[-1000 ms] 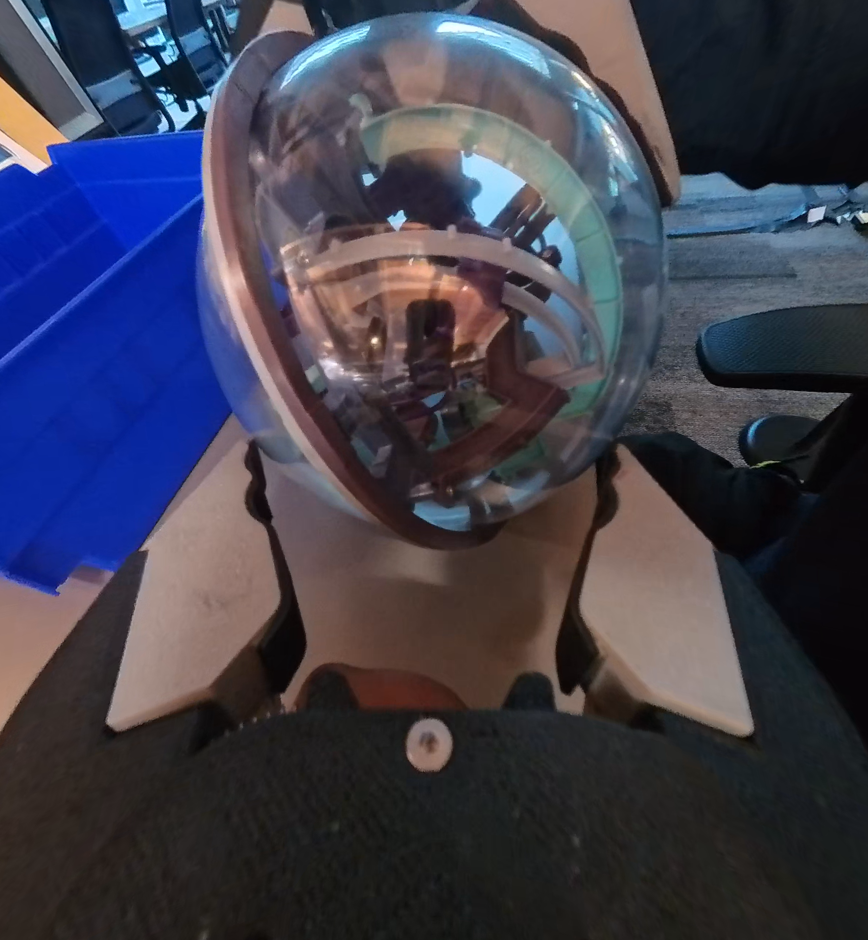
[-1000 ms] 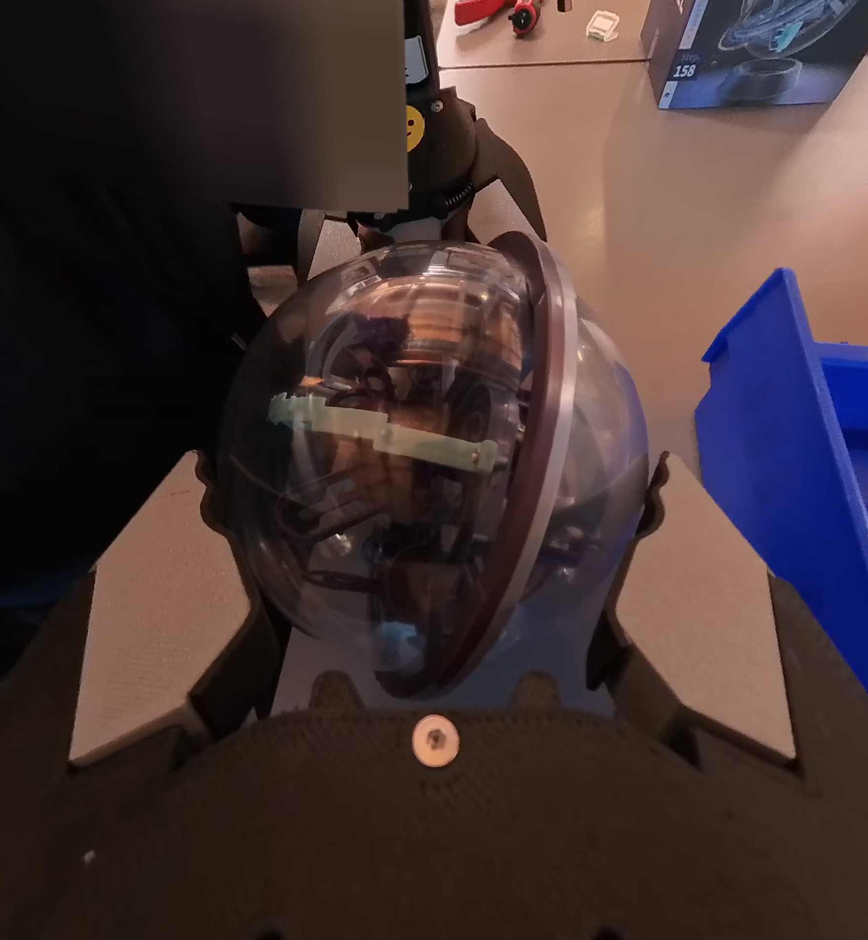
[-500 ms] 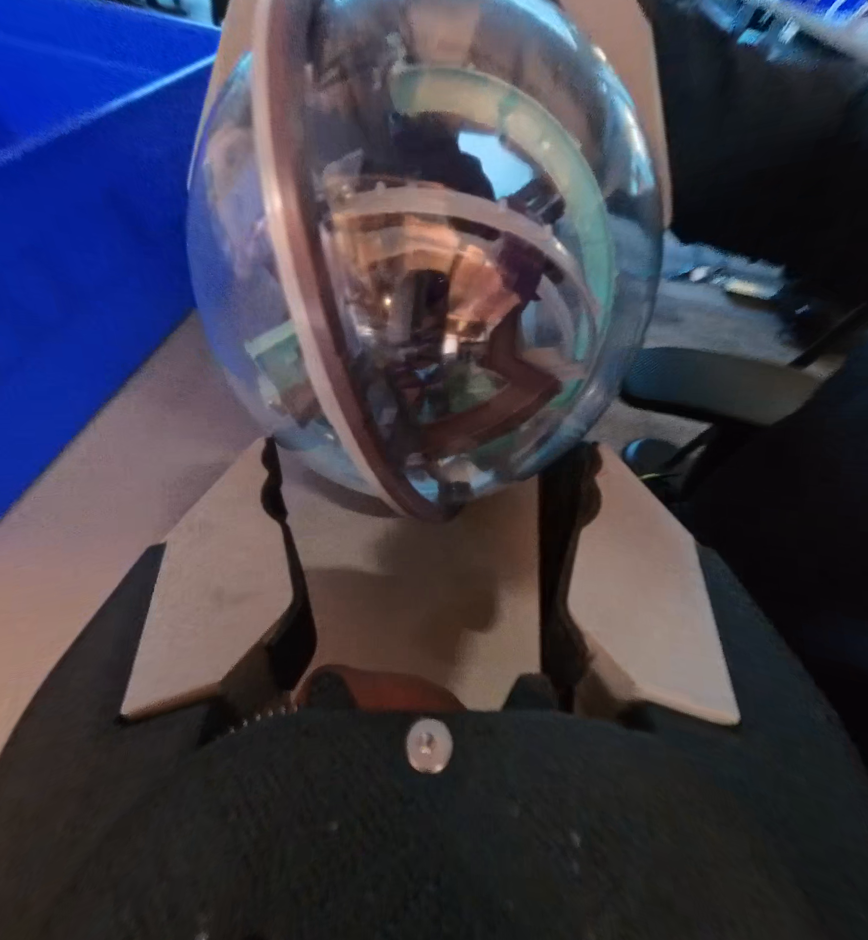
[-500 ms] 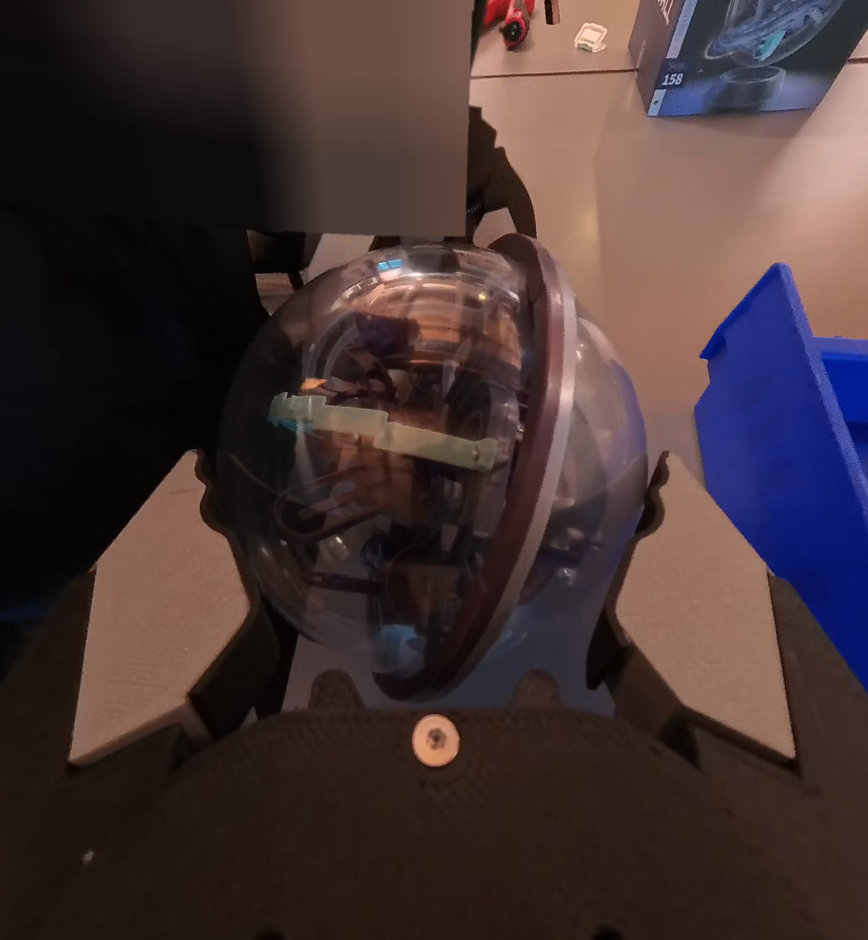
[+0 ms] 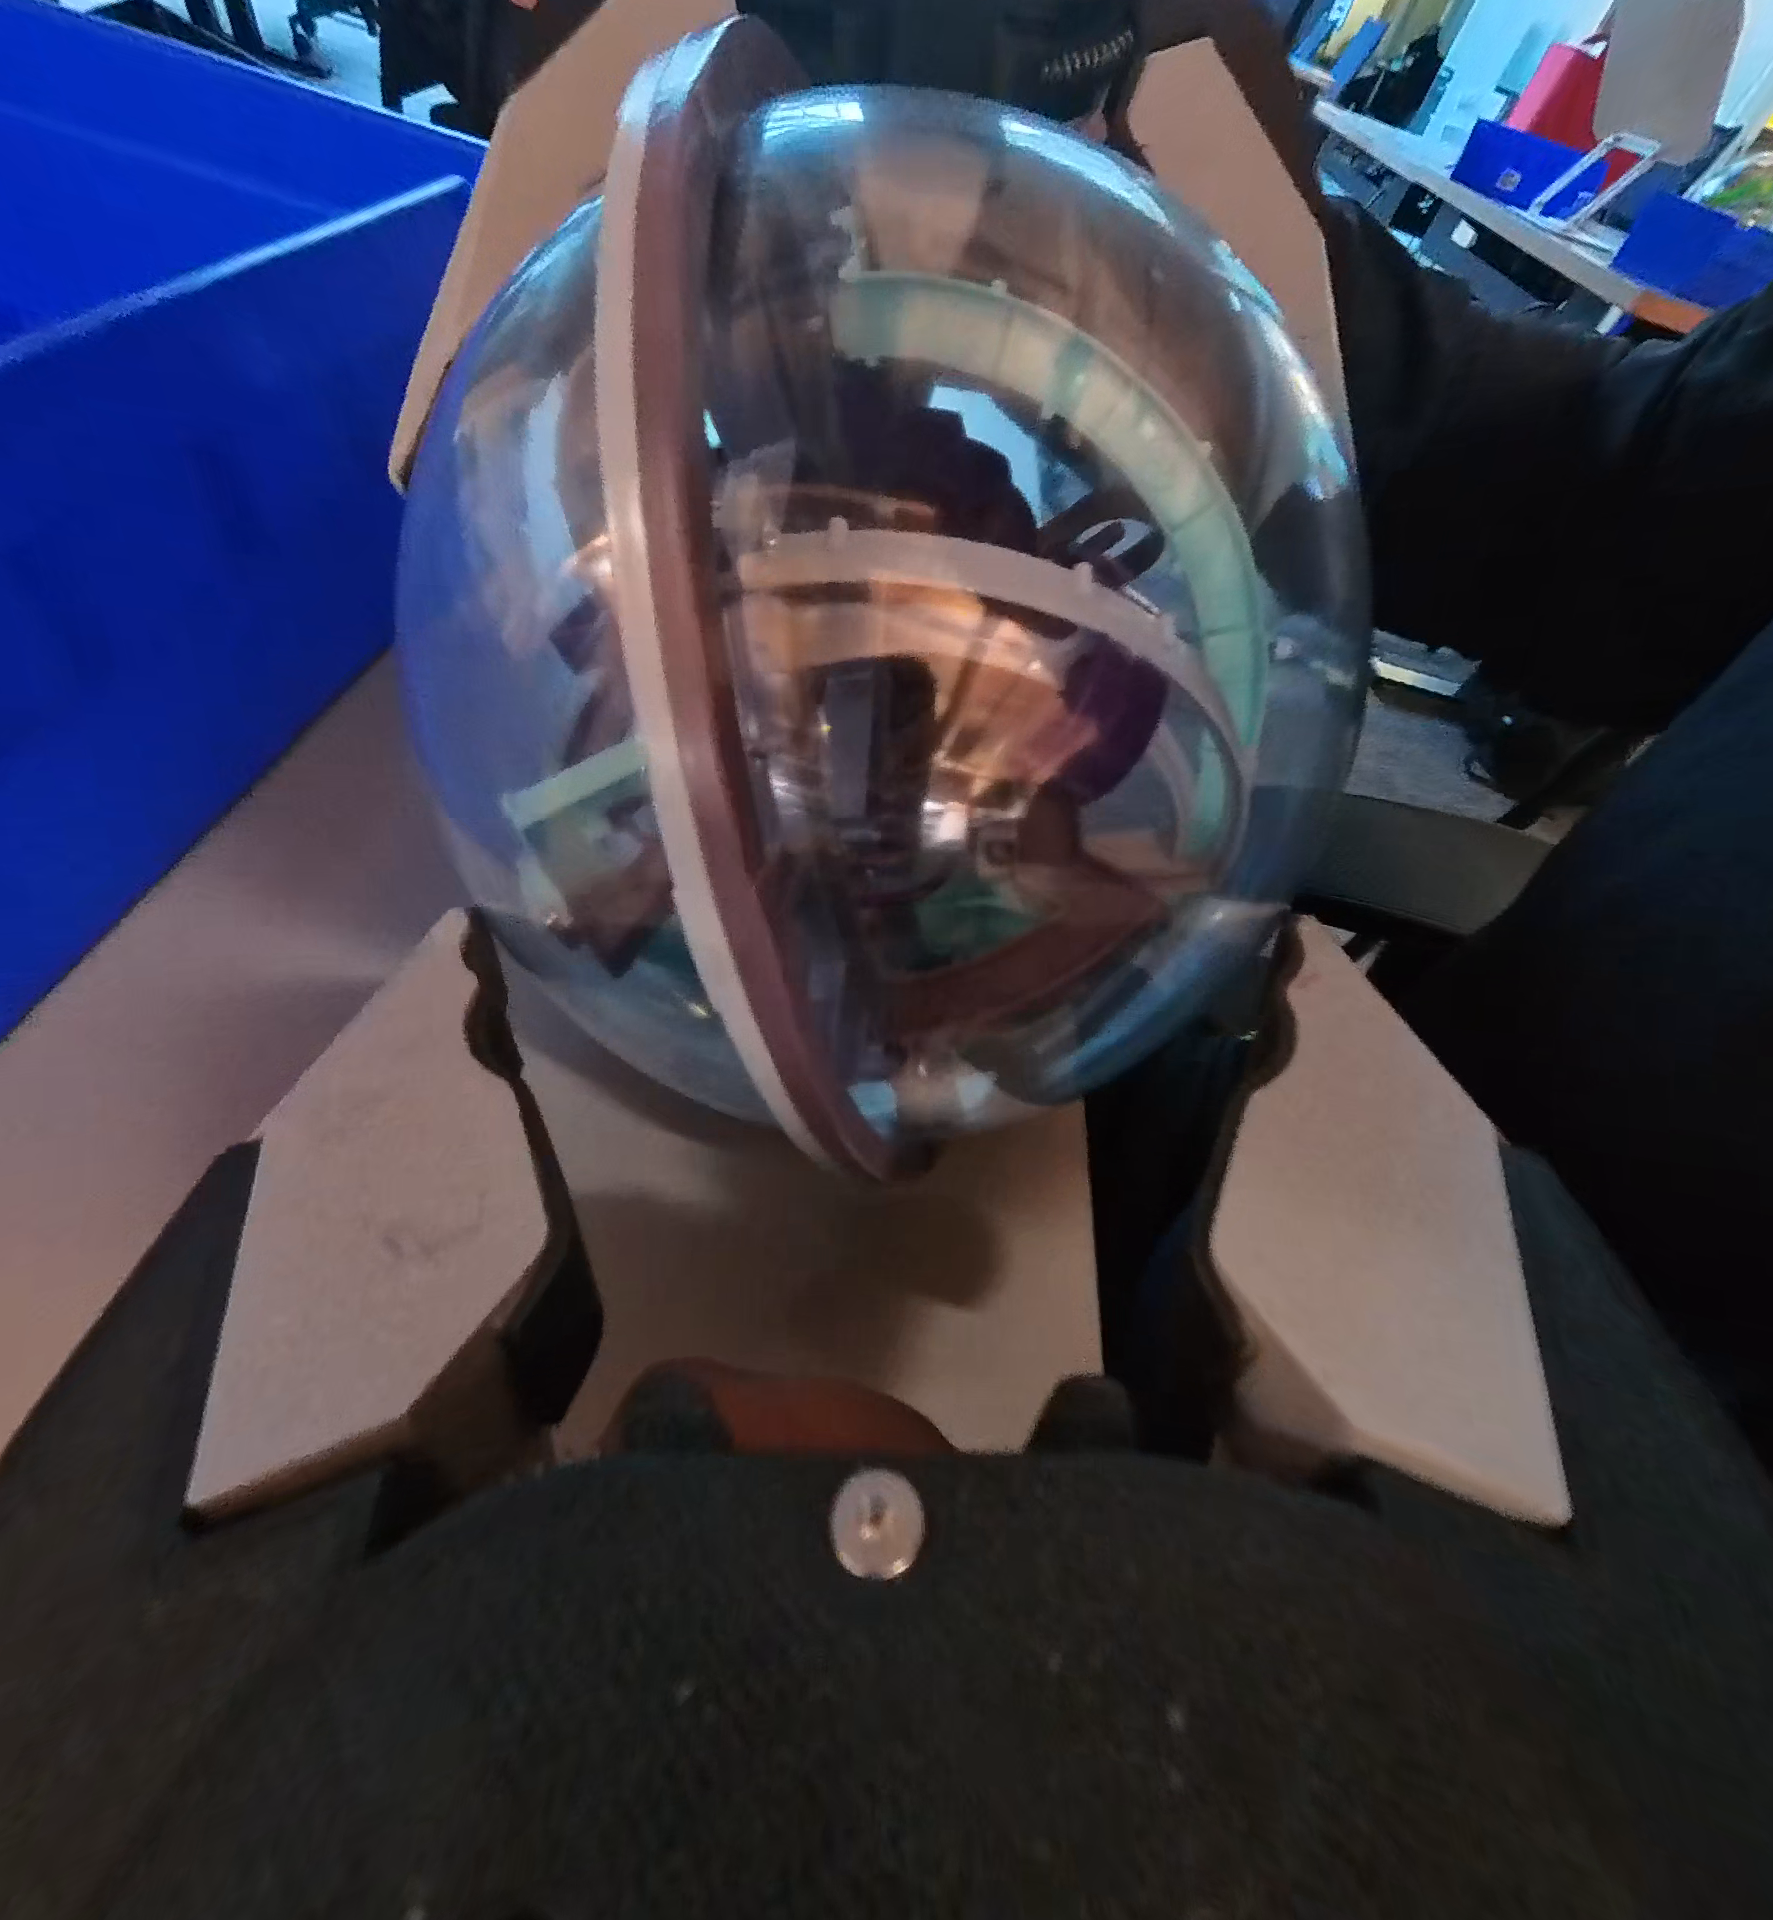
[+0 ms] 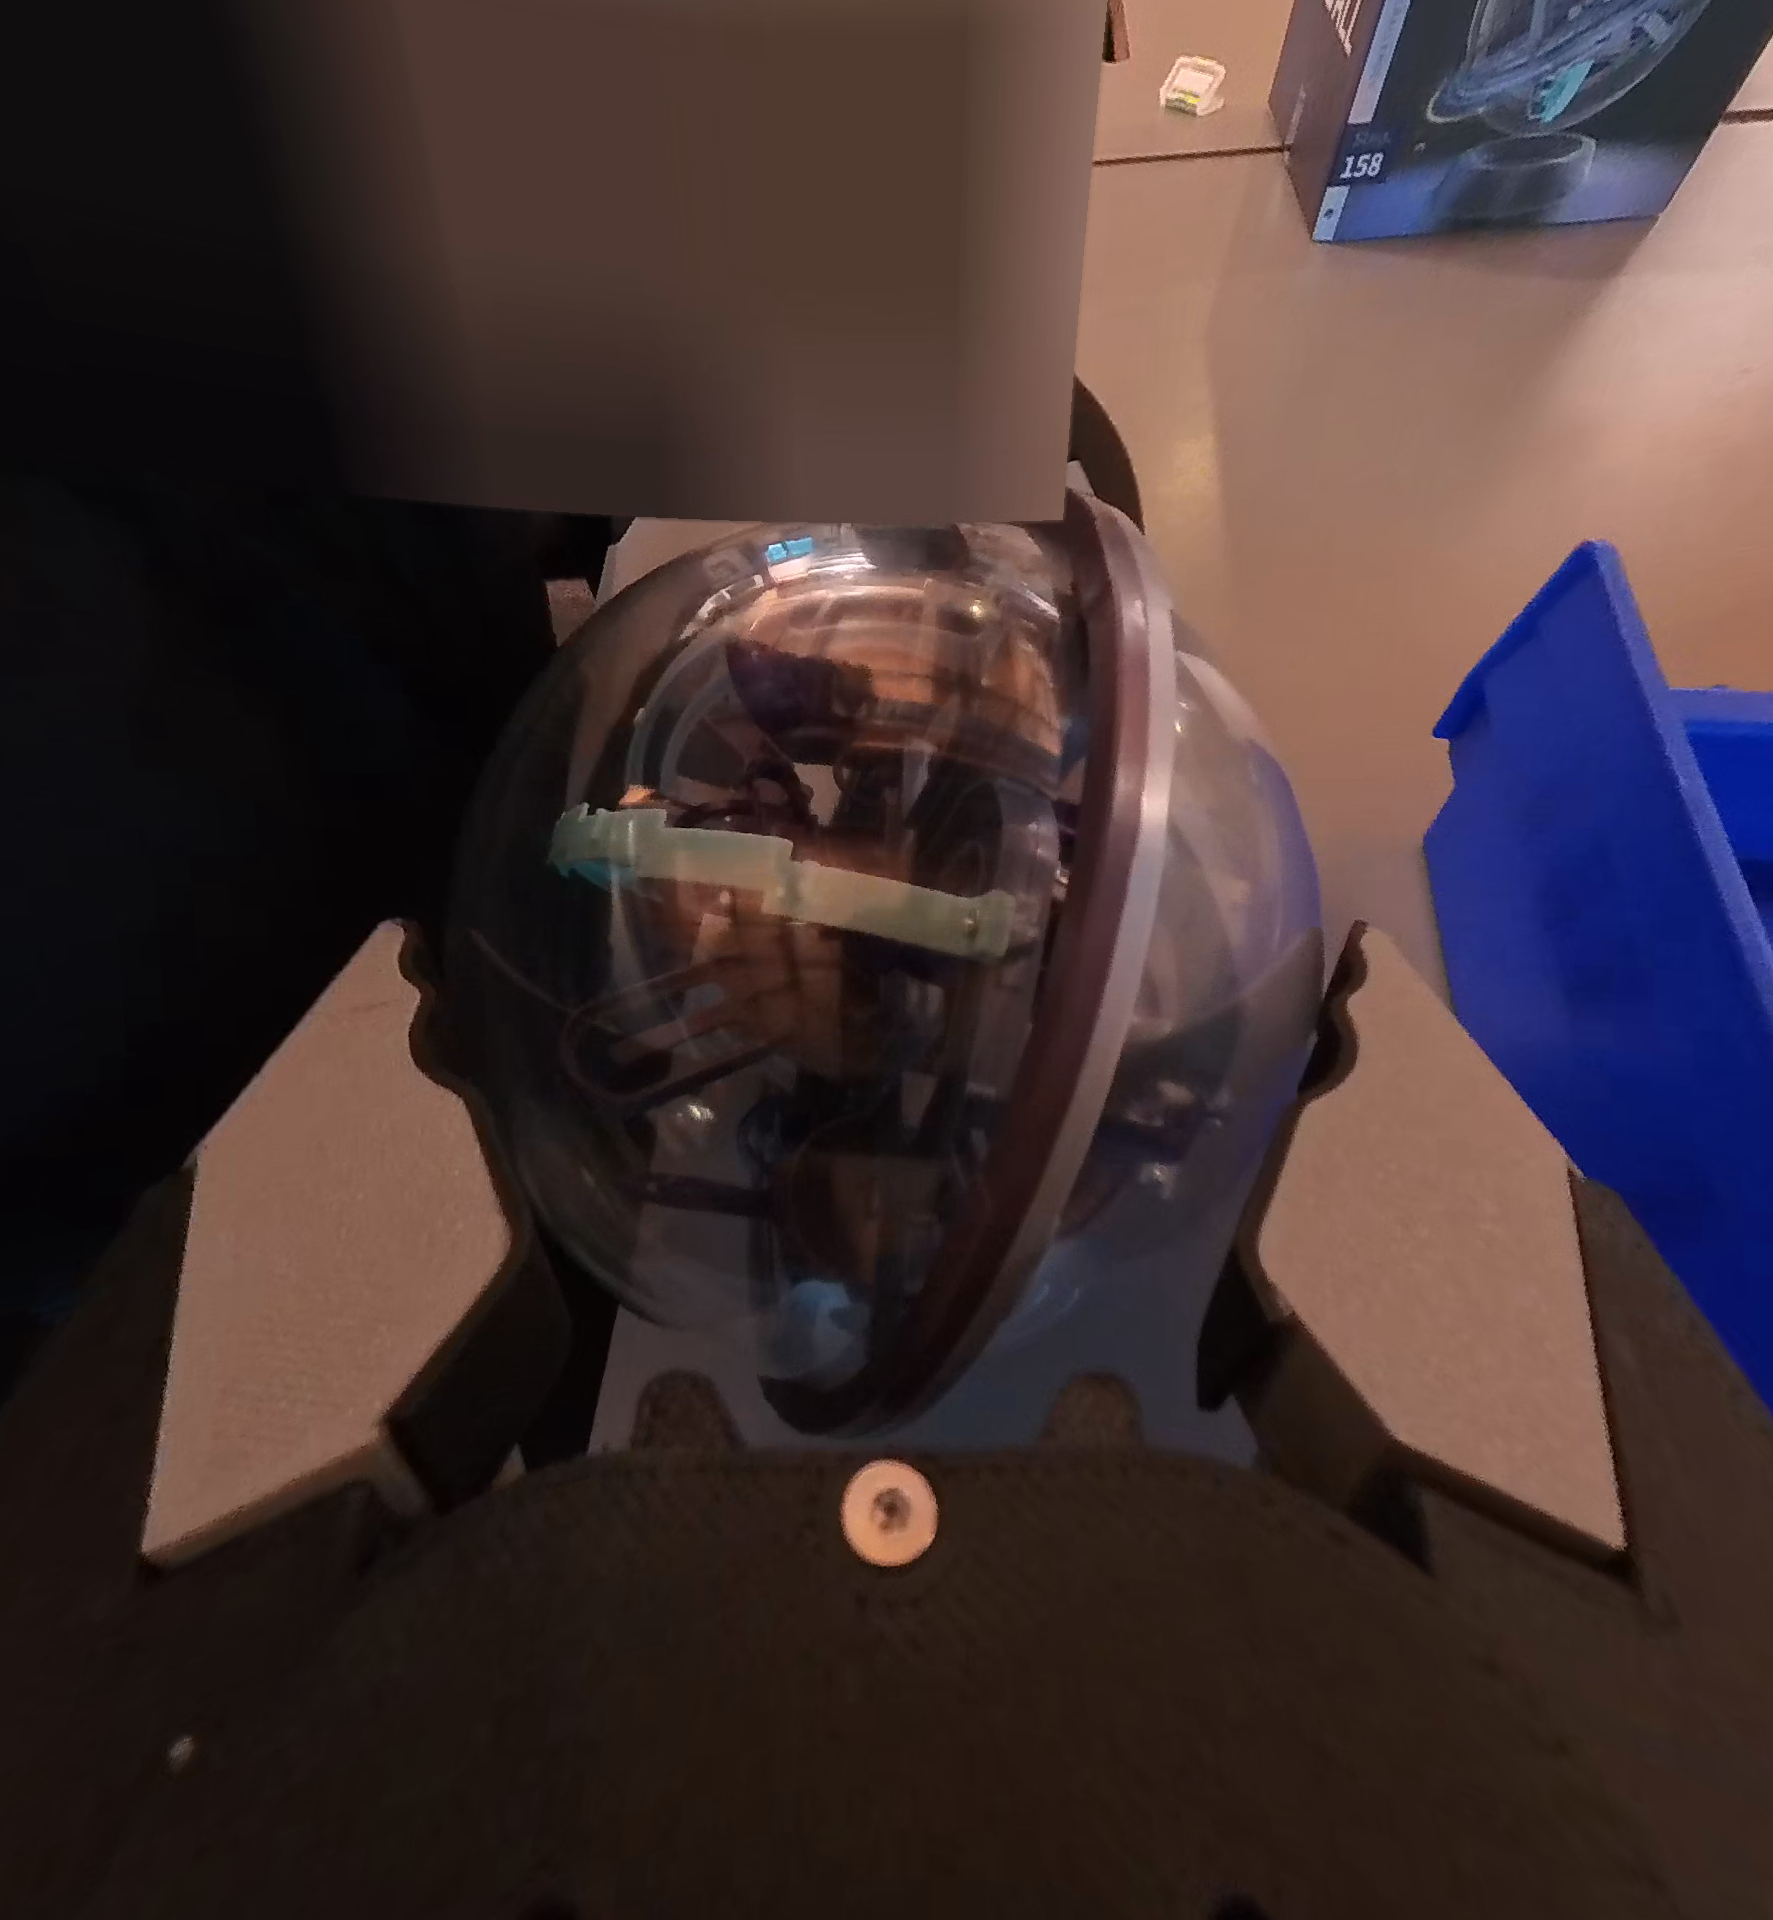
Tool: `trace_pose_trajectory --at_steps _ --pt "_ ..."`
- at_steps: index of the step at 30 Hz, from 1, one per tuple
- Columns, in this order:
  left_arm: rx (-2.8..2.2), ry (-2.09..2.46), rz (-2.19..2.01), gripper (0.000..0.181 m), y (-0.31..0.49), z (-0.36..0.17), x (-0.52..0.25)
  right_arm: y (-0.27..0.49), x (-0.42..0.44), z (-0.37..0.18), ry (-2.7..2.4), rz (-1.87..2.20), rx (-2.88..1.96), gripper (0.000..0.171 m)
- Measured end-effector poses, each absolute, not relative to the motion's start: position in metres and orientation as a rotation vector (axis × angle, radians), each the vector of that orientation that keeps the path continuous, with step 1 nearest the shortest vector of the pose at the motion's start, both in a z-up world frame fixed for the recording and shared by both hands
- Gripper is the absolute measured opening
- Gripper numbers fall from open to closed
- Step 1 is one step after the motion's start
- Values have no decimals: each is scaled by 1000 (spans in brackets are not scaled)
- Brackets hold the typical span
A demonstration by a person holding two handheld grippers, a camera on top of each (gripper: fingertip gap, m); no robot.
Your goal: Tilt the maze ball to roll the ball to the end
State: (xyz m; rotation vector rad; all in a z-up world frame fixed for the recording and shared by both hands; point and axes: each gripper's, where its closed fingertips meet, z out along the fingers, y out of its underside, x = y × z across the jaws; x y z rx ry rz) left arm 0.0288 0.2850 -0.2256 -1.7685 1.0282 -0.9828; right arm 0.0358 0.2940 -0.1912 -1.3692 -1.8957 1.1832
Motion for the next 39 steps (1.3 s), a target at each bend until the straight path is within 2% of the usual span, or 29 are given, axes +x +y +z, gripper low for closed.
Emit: trace_pose_trajectory --at_steps 15,25,39 --pt "-1743 1058 -989 135 285 -224 29 297 42 -196 -1753 1370 -1600 159" --pt "-1680 1135 -833 136 286 -226 29 295 45 -199 -1884 1161 -1552 158" --pt "-1670 1139 -819 128 287 -226 29 298 52 -202 -1879 1116 -1622 158"
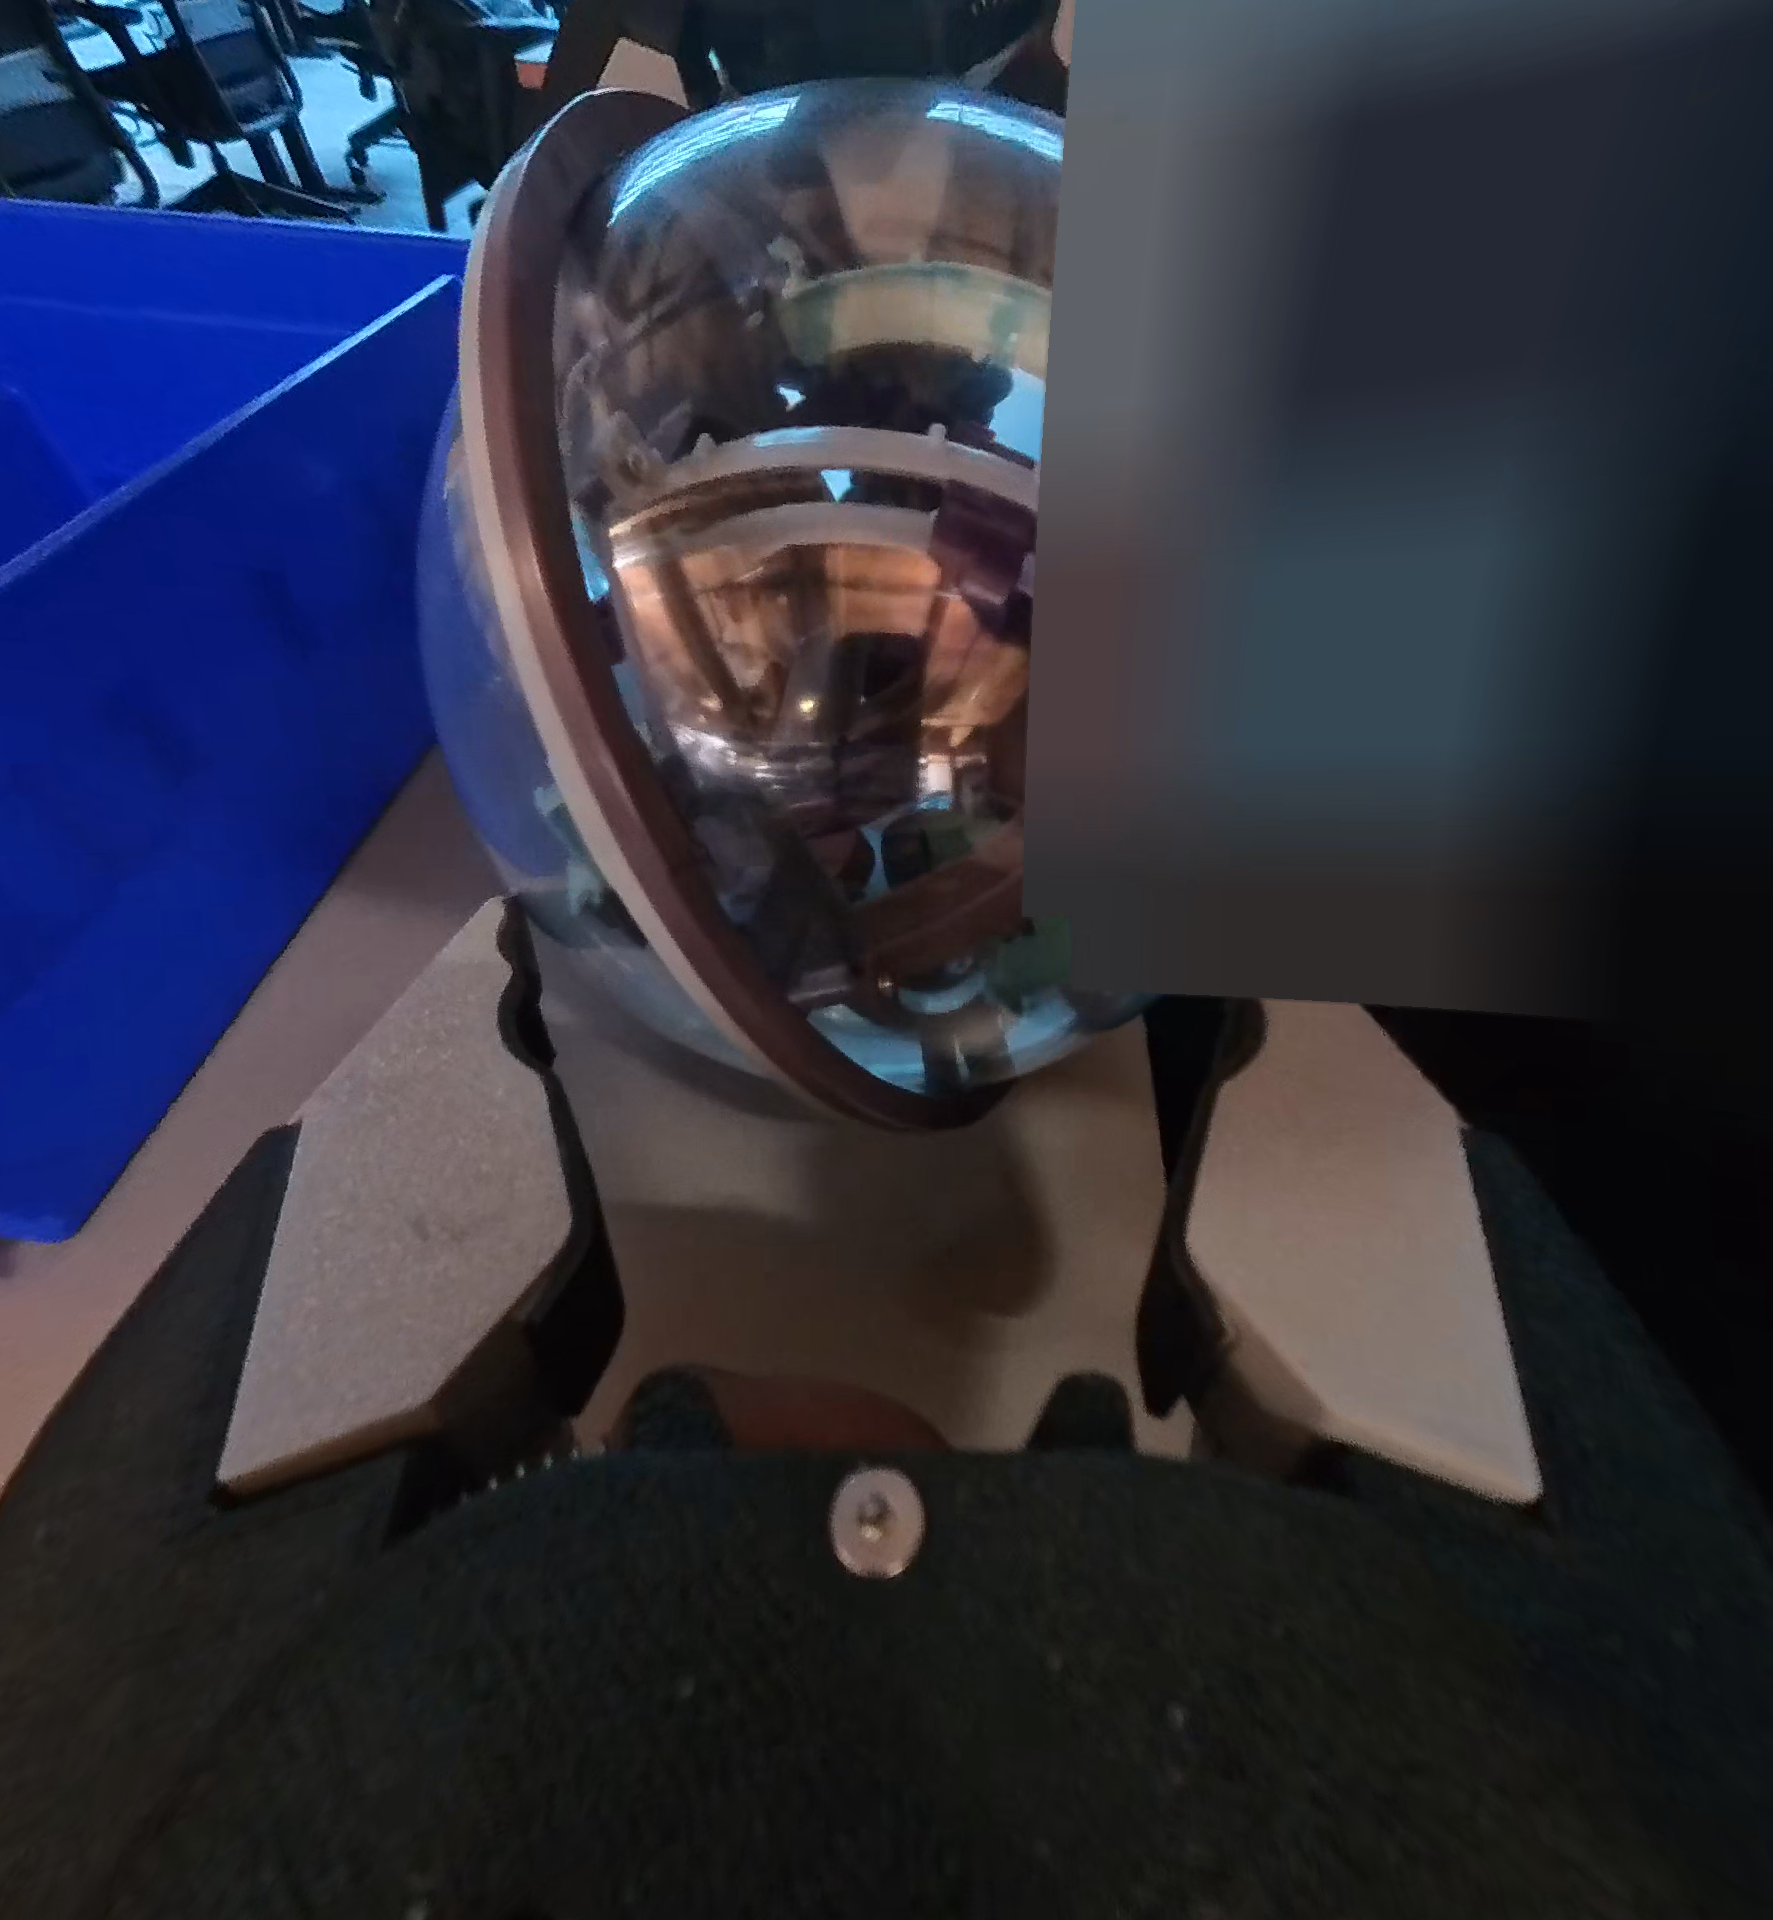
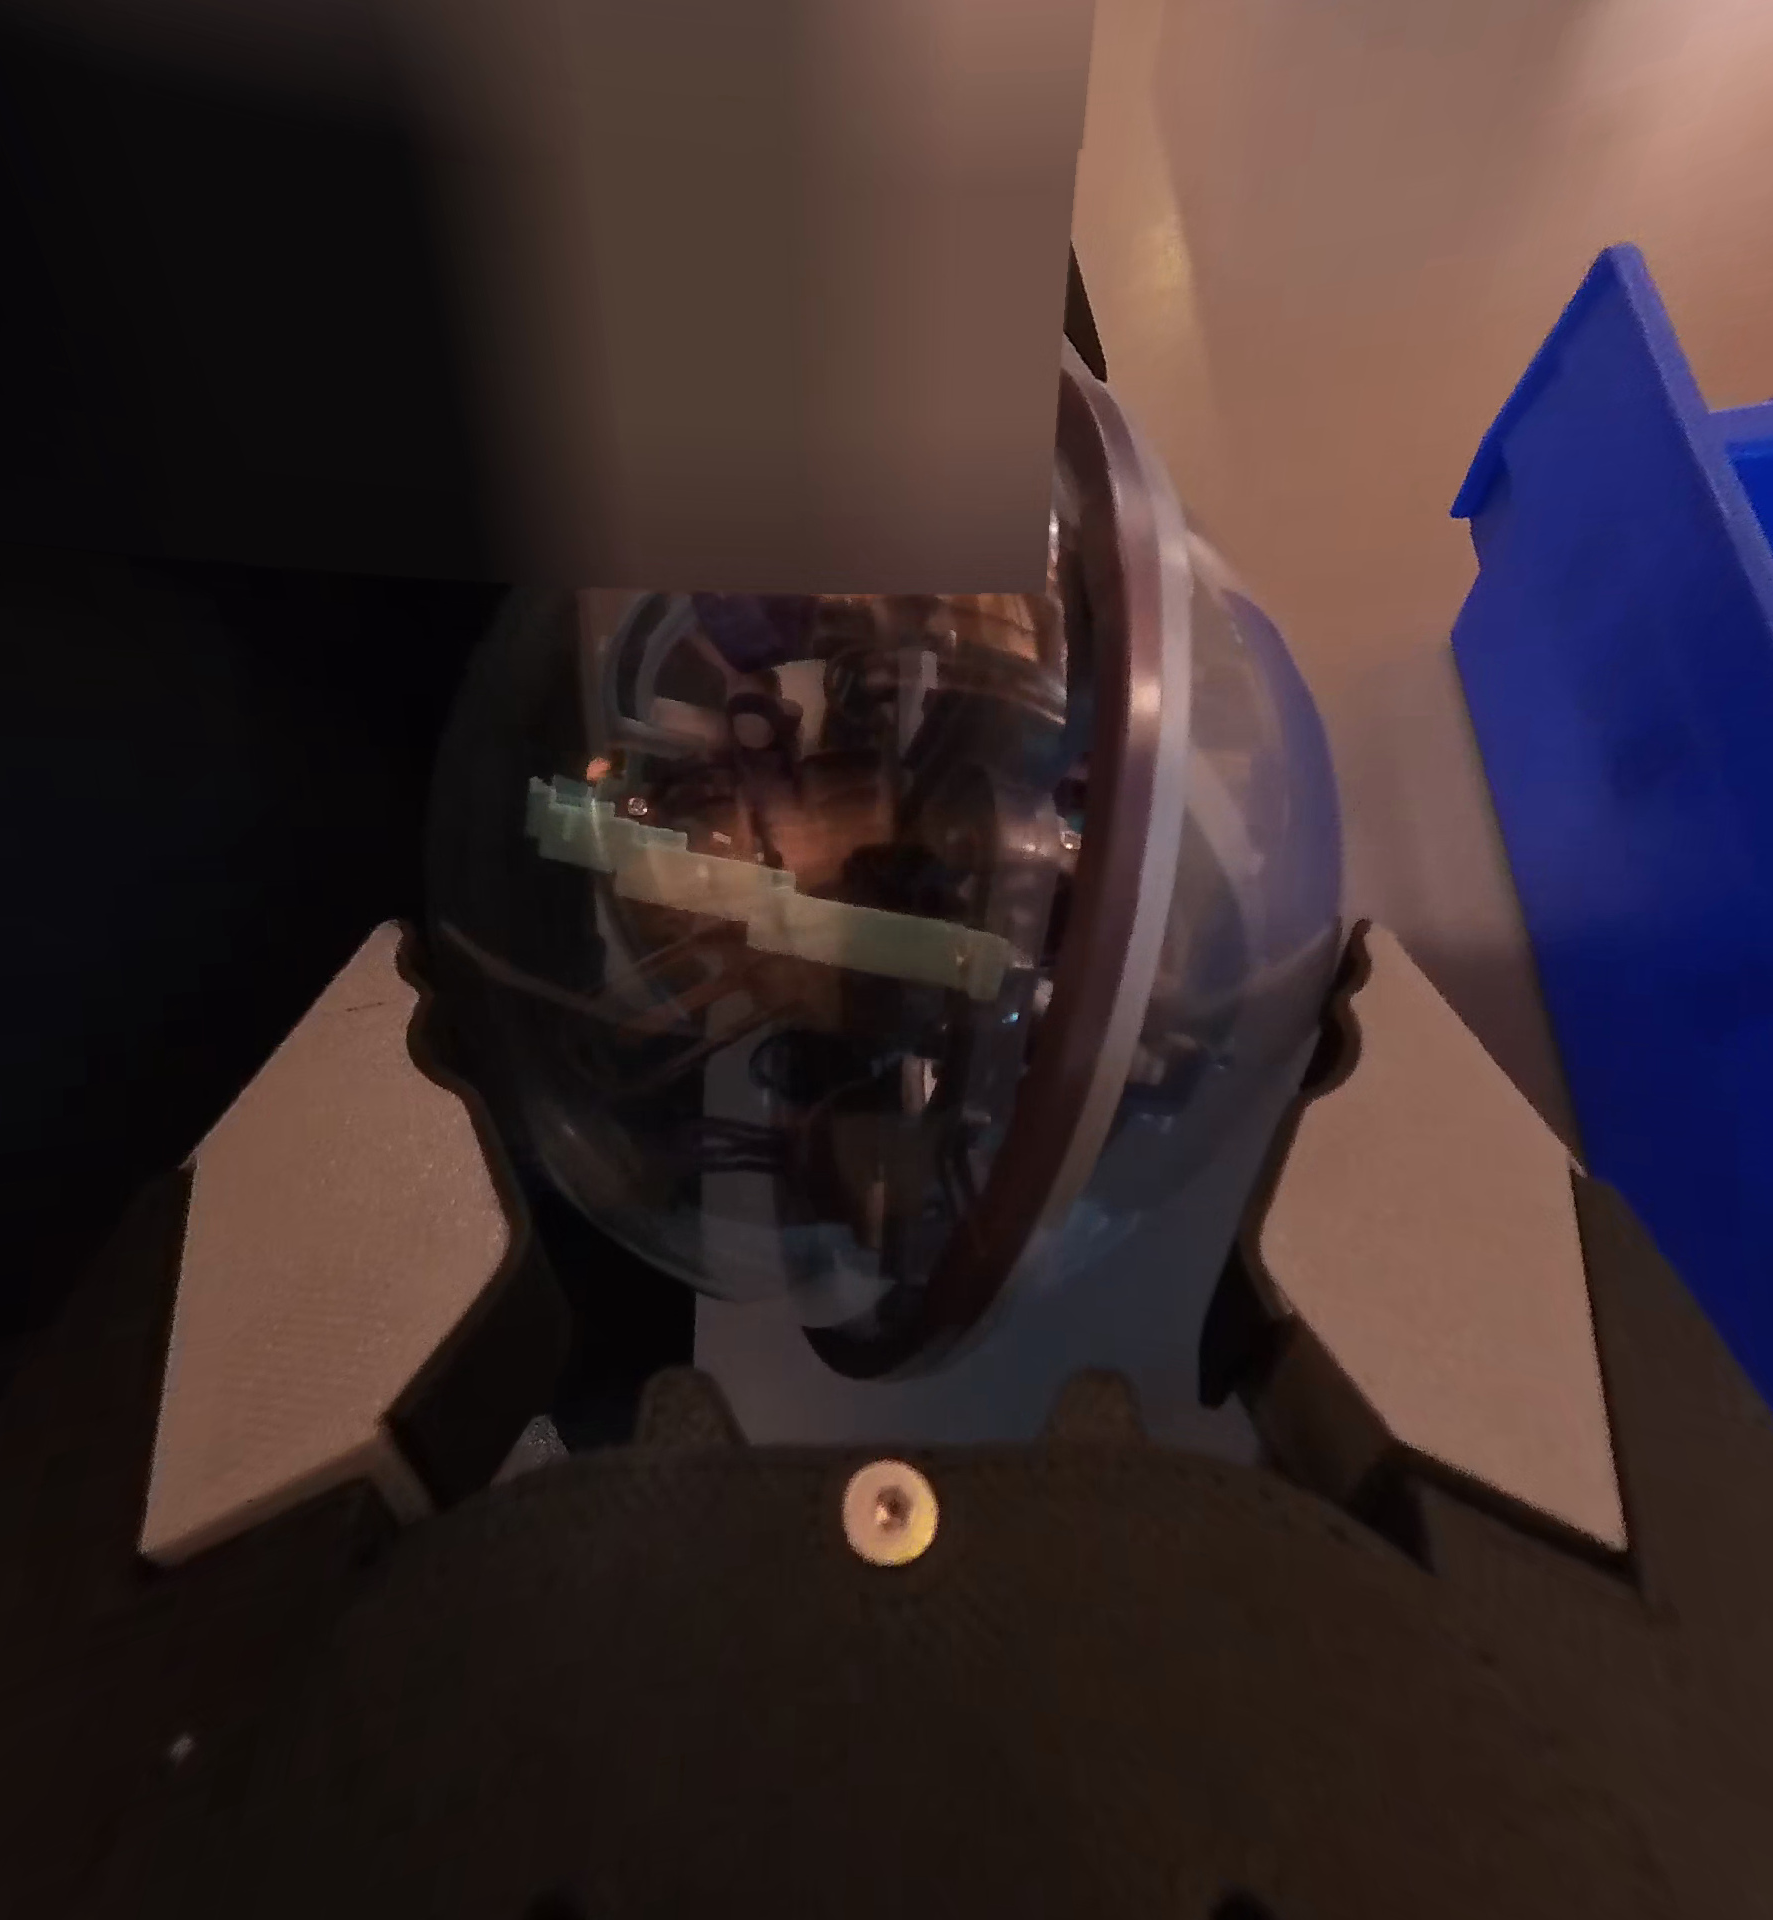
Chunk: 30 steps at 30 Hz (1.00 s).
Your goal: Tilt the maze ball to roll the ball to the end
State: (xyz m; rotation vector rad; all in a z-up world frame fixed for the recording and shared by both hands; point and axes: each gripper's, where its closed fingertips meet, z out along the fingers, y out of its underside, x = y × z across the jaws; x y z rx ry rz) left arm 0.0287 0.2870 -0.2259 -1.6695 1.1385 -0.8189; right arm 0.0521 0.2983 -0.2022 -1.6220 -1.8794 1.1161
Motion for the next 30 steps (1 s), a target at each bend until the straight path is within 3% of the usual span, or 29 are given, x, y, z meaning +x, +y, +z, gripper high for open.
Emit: trace_pose_trajectory --at_steps 18,26,30 --pt "-1641 1184 -697 122 287 -229 28 298 57 -204 -1819 1157 -1730 159" --pt "-1703 1040 -1026 122 273 -215 27 288 56 -204 -1913 1014 -1606 158" --pt "-1658 1081 -946 123 277 -210 25 290 57 -206 -1945 935 -1599 158"
